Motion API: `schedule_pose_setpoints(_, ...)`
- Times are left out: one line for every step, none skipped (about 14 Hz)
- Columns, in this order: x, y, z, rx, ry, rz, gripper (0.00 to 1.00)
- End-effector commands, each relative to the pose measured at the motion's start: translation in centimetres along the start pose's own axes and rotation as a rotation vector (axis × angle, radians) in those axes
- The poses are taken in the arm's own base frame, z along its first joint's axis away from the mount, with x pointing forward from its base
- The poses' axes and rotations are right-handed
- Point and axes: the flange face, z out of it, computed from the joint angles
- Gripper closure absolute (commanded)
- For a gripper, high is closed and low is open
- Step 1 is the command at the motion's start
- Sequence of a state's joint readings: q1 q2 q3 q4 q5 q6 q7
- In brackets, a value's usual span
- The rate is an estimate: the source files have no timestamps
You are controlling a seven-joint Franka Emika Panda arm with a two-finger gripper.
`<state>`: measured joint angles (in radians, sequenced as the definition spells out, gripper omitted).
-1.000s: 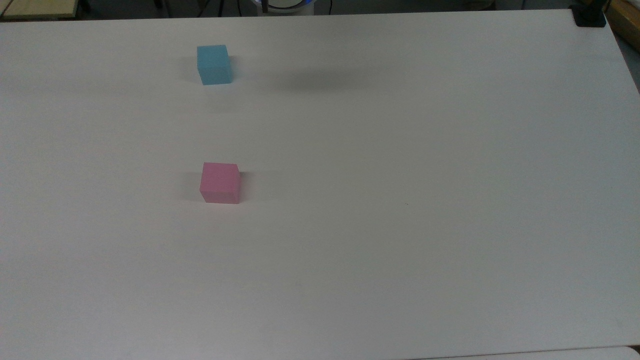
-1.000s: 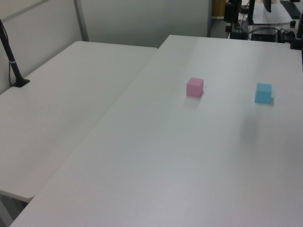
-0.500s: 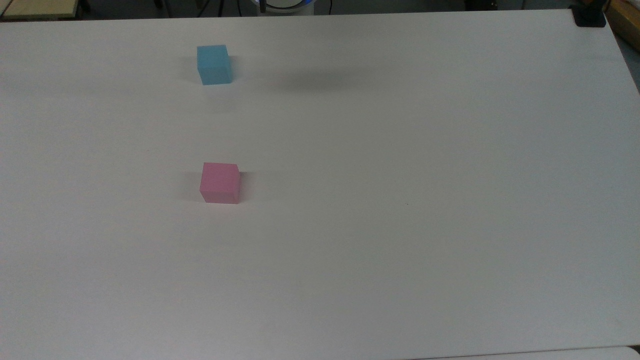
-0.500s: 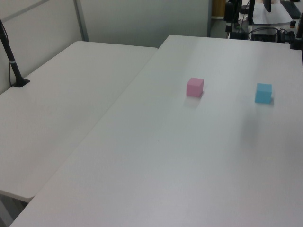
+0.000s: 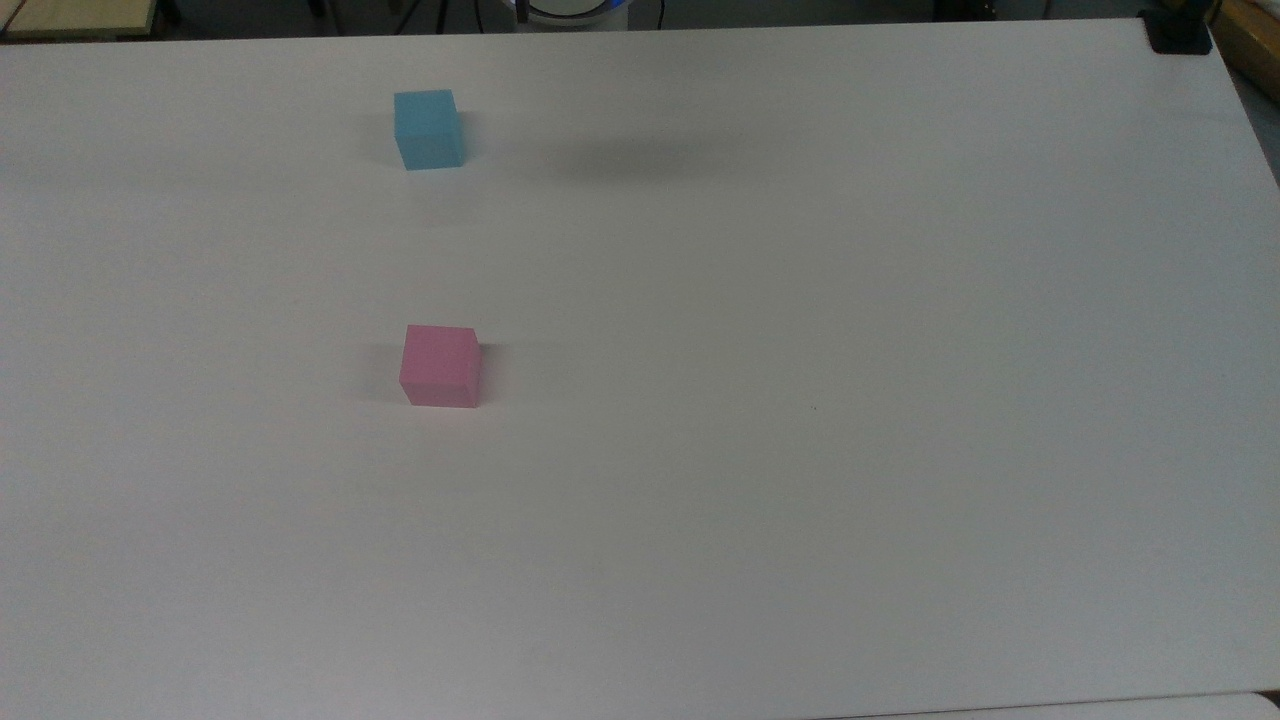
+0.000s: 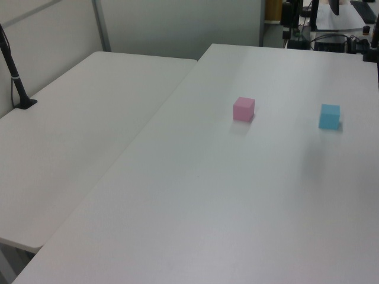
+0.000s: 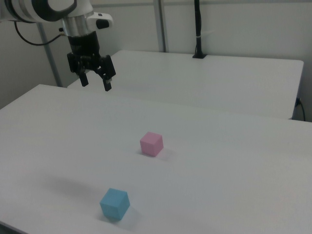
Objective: Put blue cube on pink cube
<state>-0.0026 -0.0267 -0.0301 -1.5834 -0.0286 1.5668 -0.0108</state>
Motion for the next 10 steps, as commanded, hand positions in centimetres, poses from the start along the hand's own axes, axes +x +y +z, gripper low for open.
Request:
schedule_pose_setpoints(-4.0, 0.0, -0.6, 0.014, -0.008, 0.007, 0.0)
schedule_pose_setpoints(-5.2, 0.0, -0.7, 0.016, -0.009, 0.007, 0.0)
schedule_pose_setpoints(-6.7, 0.0, -0.5, 0.017, -0.013, 0.006, 0.0)
schedule_pose_setpoints(-8.2, -0.1, -0.6, 0.018, -0.005, 0.003, 0.0)
schedule_pose_setpoints(-9.1, -0.2, -0.4, 0.02, -0.002, 0.003, 0.0)
schedule_pose_setpoints(-10.4, -0.2, -0.4, 0.021, 0.001, 0.001, 0.0)
schedule_pose_setpoints(-11.2, -0.3, -0.3, 0.022, 0.001, -0.004, 0.0)
schedule_pose_setpoints(-12.0, -0.4, -0.1, 0.023, 0.001, -0.01, 0.0)
schedule_pose_setpoints(-12.8, -0.2, 0.0, 0.023, 0.0, -0.029, 0.0)
schedule_pose_setpoints(-13.3, 0.0, 0.0, 0.024, -0.002, -0.055, 0.0)
